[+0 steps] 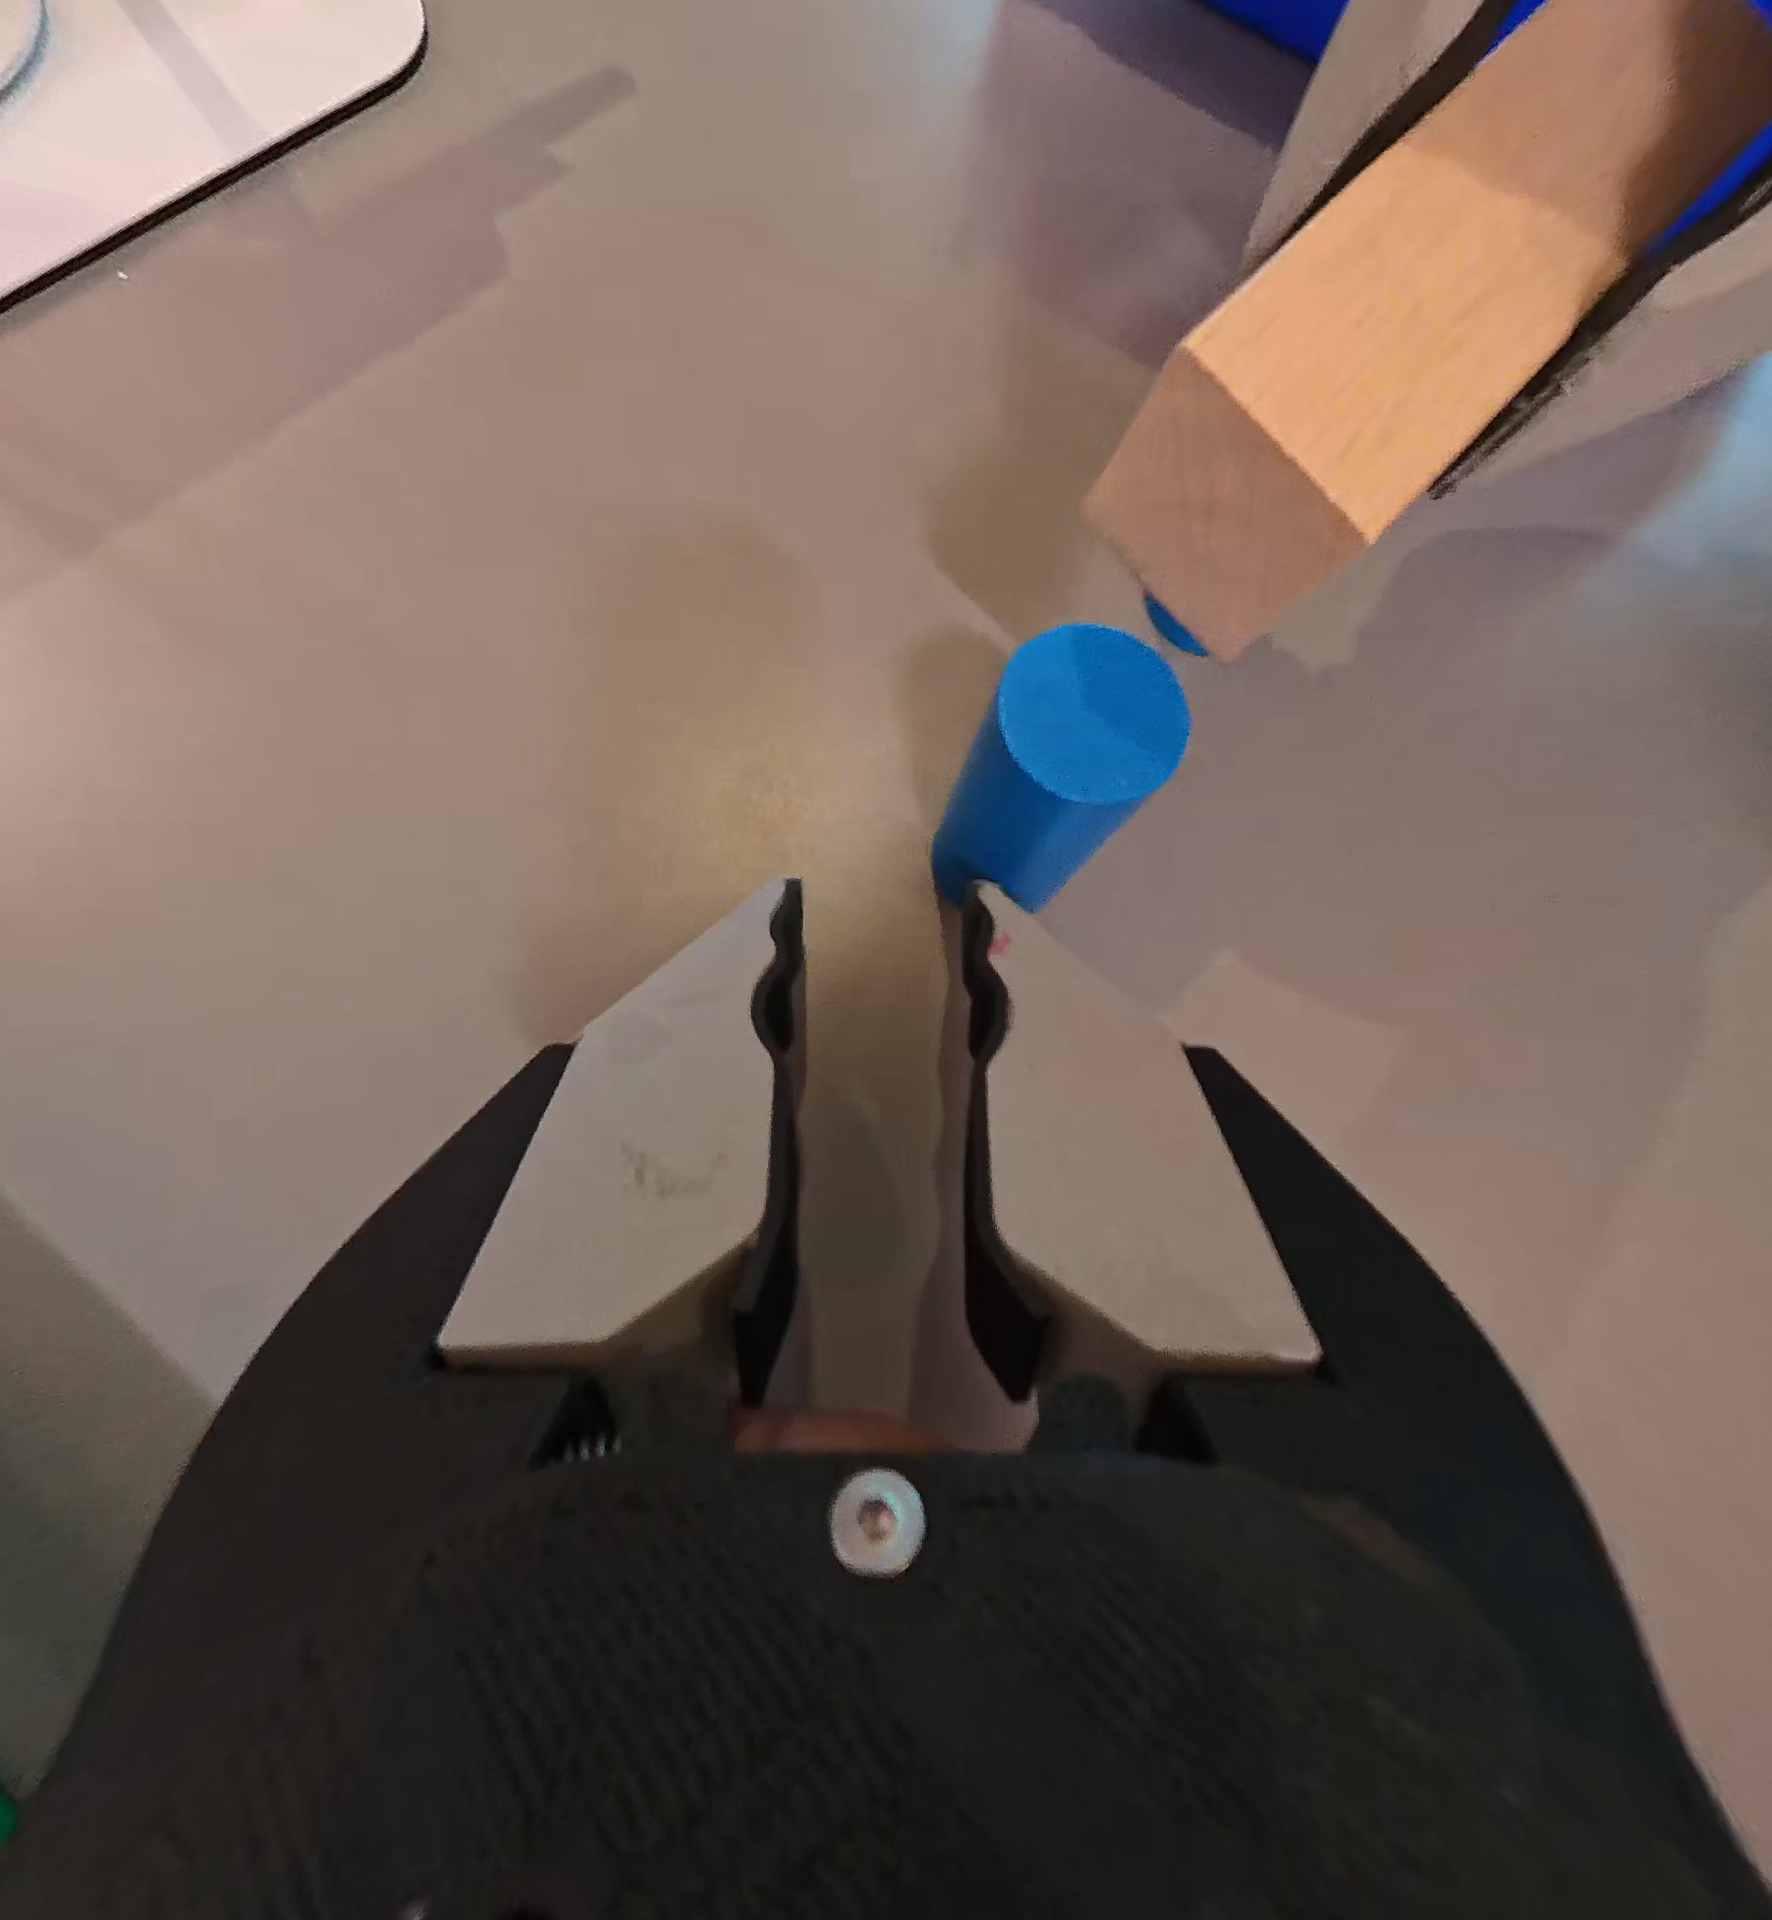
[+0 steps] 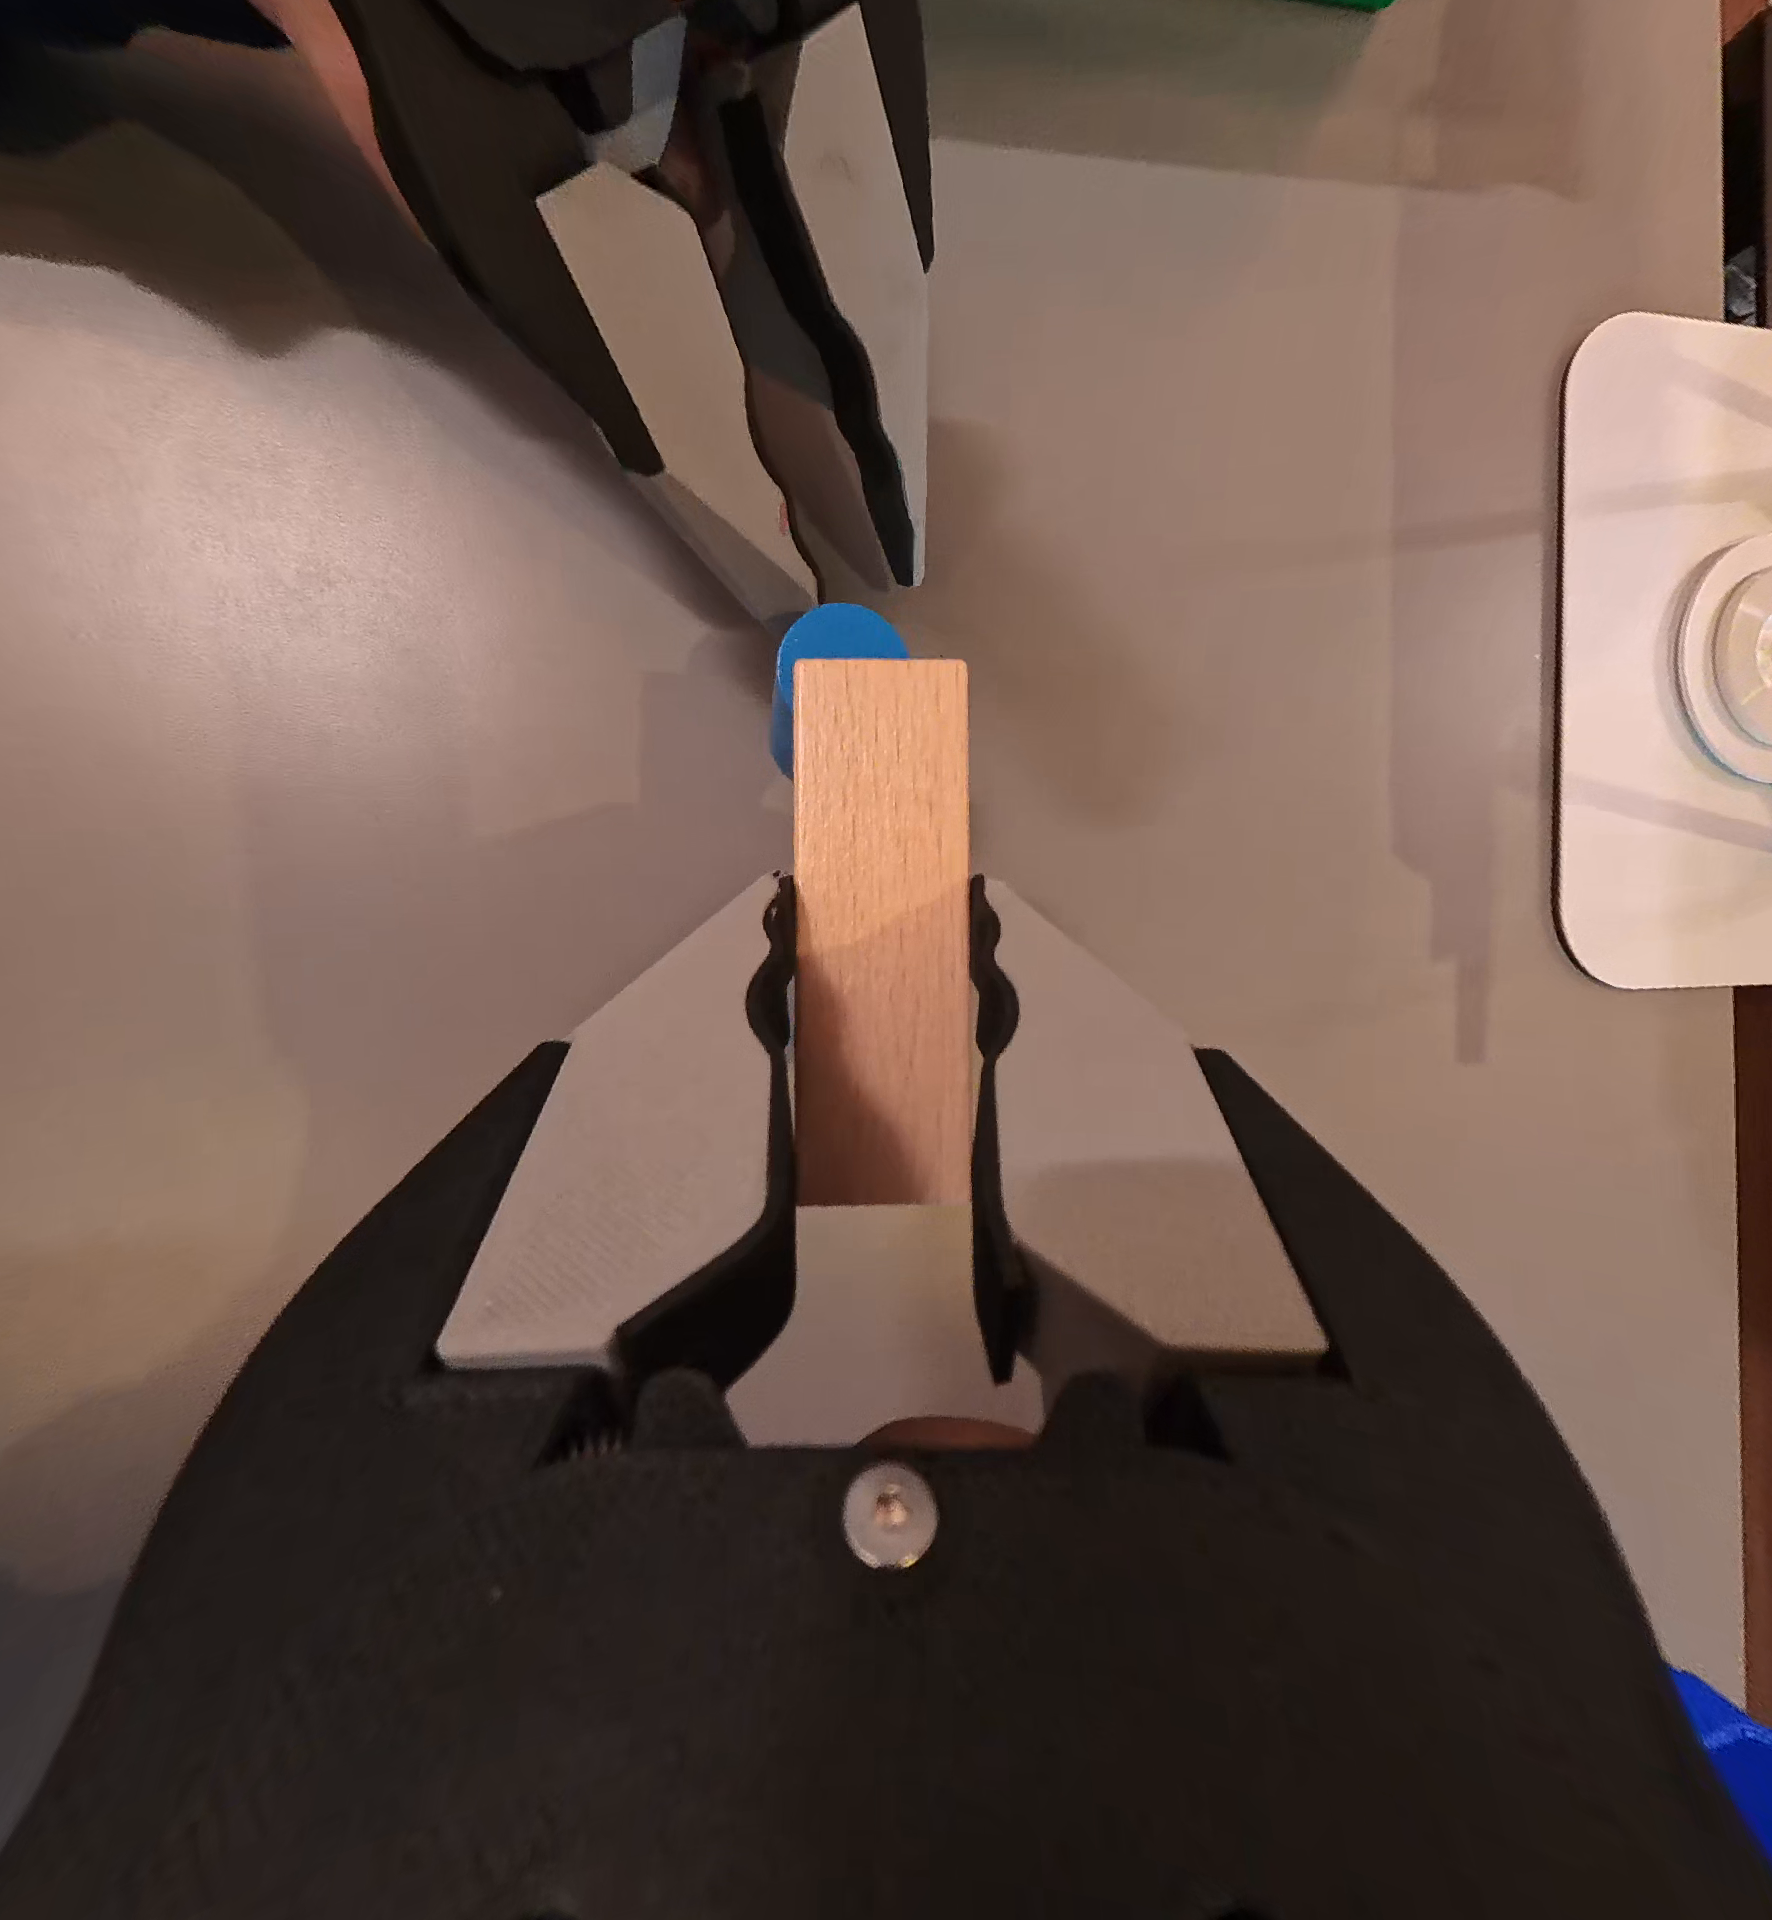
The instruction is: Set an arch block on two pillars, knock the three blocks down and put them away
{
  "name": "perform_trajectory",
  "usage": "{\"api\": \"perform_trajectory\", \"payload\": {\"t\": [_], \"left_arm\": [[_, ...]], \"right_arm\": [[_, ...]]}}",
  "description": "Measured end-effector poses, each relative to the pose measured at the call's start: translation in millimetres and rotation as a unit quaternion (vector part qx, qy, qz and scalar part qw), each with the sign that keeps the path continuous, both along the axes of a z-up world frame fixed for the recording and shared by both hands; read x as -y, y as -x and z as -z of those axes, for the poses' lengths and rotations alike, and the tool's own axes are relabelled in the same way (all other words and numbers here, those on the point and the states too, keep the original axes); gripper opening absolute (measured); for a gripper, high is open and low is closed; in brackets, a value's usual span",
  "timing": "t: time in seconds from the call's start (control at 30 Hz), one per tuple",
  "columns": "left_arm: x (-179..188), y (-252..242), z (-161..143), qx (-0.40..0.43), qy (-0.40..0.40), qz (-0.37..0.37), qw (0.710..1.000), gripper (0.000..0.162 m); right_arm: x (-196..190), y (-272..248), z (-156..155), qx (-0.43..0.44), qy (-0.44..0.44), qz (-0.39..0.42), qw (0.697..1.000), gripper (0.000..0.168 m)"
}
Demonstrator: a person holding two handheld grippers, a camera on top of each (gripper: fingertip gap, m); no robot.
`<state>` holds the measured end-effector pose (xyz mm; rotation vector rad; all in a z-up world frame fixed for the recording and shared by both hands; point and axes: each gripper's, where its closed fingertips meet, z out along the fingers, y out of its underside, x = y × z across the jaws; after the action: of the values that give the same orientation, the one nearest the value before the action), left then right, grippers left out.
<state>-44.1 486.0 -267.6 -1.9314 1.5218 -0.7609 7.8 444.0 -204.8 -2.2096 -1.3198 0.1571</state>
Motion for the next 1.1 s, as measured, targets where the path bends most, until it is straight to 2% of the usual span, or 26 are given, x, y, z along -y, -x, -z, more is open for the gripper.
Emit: {"api": "perform_trajectory", "payload": {"t": [1.1], "left_arm": [[6.5, -8.7, 13.4, -0.025, -0.023, 0.014, 0.999, 0.028]], "right_arm": [[-5.0, 6.5, 6.9, -0.015, -0.003, -0.024, 1.000, 0.030]]}}
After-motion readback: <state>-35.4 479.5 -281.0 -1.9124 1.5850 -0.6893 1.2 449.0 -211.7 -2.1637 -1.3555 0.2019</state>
